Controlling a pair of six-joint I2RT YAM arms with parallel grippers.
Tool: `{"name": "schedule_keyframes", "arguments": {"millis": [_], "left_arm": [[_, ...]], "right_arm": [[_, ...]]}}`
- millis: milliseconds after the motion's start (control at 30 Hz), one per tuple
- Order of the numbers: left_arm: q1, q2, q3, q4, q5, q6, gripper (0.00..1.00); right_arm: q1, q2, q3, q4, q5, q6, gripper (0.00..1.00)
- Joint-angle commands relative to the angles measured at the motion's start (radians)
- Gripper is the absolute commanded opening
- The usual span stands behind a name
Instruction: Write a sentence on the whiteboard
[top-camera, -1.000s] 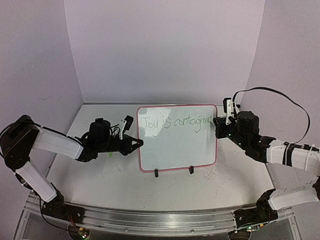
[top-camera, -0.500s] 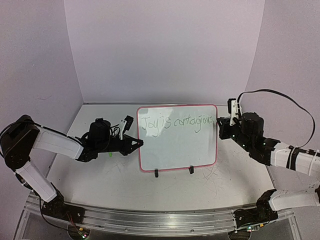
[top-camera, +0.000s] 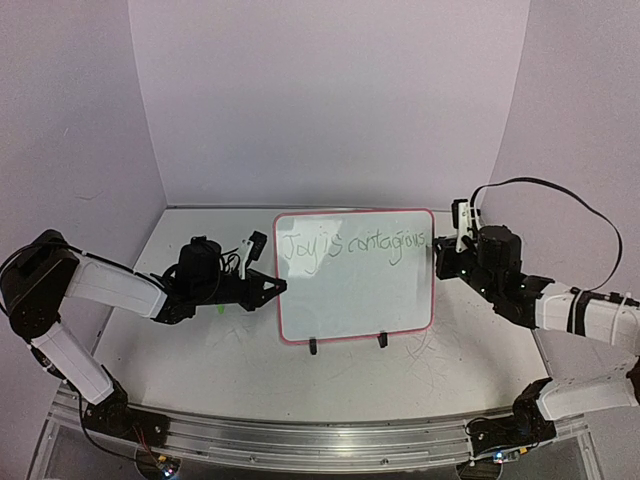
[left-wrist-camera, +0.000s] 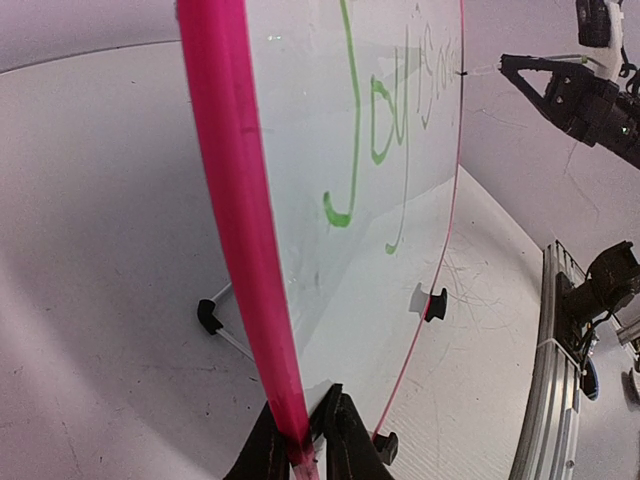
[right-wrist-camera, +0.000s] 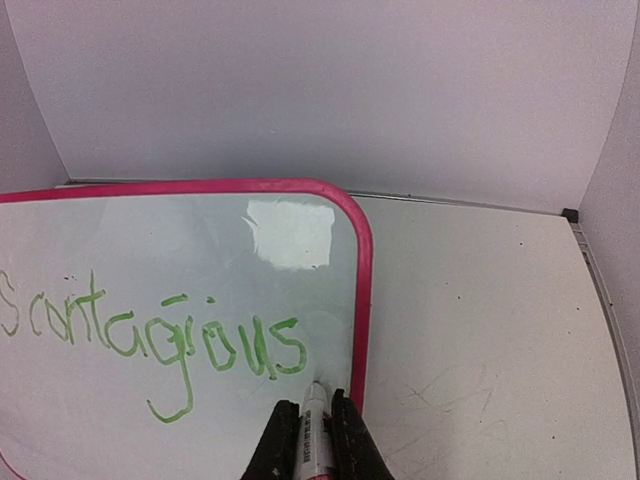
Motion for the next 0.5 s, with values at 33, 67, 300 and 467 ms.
{"name": "schedule_keyframes", "arguments": {"millis": [33,67,300,467], "left_arm": [[0.008,0.026,0.016,-0.101,-0.133,0.077,0.0],[0.007,0.025,0.016,-0.1,-0.132,0.077,0.0],[0.008,0.008,0.016,-0.1,-0.128,0.068,0.07],[0.008,-0.046,0.01,-0.104,-0.143,0.047,0.26]], "right_arm": [[-0.006,0.034,0.029,0.039,0.039,-0.001,0.0],[-0.006,0.034,0.029,0.035,0.04,-0.001,0.0],[-0.006,-0.13,0.076,-0.086,-0.078,0.046,0.0],[-0.006,-0.294,0.054,-0.168,-0.076,0.066,0.0]]}}
